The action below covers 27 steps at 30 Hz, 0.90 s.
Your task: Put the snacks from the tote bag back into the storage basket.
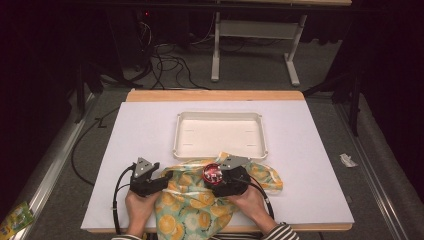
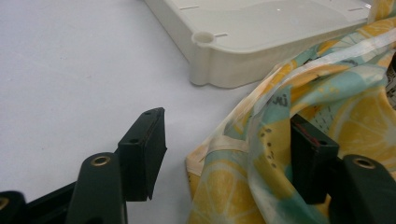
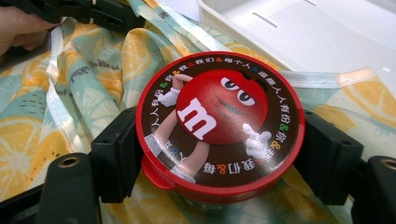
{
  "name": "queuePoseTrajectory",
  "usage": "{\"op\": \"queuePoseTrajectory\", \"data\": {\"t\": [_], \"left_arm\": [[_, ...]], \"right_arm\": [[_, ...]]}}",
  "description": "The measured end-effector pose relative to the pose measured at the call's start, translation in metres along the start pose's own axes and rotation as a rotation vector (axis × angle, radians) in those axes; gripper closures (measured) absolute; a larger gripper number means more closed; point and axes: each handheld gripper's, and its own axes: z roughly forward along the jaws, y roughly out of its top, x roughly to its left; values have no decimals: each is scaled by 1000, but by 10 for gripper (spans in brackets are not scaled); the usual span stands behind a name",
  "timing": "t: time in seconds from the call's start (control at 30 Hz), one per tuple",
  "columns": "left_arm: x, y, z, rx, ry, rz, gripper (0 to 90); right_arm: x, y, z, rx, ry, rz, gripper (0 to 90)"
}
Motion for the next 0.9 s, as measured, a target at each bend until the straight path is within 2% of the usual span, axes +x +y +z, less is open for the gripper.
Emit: {"op": "queuePoseTrajectory", "data": {"t": [0.17,0.23,0.6,0.87,0.9], "left_arm": [[0,0,0,-2,-1,0,373],[0,0,0,0,-1,0,372],[0,0,0,2,-3,-1,371],[0,0,0,1,-5,-1,370],[0,0,0,-1,-5,-1,370]], "right_arm": [[3,-1,-2,-6,-21,-17,257],[3,-2,-3,-5,-16,-30,258],[1,-4,-8,-17,-13,-7,260],[1,-4,-14,-13,-16,-6,260],[0,-4,-15,-13,-17,-17,260]]}}
